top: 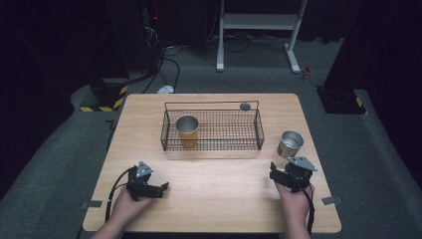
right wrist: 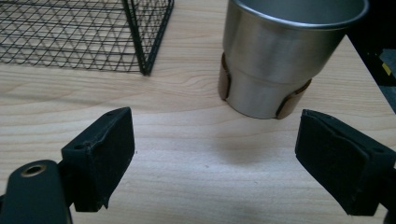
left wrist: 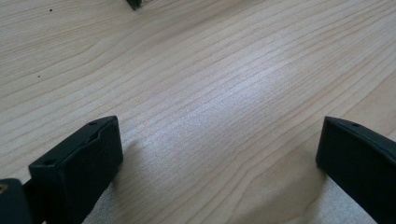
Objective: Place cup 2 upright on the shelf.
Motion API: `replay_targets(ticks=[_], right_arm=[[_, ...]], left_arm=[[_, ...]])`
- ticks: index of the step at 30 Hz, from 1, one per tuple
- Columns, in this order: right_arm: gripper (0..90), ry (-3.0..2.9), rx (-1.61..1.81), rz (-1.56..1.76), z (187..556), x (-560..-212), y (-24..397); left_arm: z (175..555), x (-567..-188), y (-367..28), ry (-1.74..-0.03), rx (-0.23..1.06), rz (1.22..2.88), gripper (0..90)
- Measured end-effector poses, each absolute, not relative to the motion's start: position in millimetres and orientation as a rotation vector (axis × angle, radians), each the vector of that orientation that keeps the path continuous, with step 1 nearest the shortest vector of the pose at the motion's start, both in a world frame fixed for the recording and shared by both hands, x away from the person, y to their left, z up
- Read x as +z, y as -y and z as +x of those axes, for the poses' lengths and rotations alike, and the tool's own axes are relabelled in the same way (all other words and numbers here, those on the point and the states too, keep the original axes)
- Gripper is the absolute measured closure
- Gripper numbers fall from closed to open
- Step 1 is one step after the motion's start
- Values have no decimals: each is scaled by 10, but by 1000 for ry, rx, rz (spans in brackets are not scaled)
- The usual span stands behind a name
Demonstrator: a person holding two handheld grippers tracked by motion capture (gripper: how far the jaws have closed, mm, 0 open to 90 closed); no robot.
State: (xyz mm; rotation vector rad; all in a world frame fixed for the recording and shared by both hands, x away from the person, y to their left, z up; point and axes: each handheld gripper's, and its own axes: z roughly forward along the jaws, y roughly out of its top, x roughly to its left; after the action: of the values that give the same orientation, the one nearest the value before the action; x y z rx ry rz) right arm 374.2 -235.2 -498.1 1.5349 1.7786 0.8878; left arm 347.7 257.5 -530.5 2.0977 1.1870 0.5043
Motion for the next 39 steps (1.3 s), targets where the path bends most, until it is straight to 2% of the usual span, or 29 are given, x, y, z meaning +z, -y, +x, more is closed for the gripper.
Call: replay_targets(ticks=[10, 31, 39], right_arm=[[118, -1748, 902, 1545, 3785, -4974, 2468], [120, -1721, 872, 1563, 3959, -4971, 2563], [120, -1709, 856, 1585, 4133, -4912, 2597]], left_arm=[[3466, -5297, -2588, -1182, 533, 2106, 6], [3494, -5305, -2647, -1193, 510, 2095, 10], [3495, -5305, -2648, -1193, 509, 2095, 9]])
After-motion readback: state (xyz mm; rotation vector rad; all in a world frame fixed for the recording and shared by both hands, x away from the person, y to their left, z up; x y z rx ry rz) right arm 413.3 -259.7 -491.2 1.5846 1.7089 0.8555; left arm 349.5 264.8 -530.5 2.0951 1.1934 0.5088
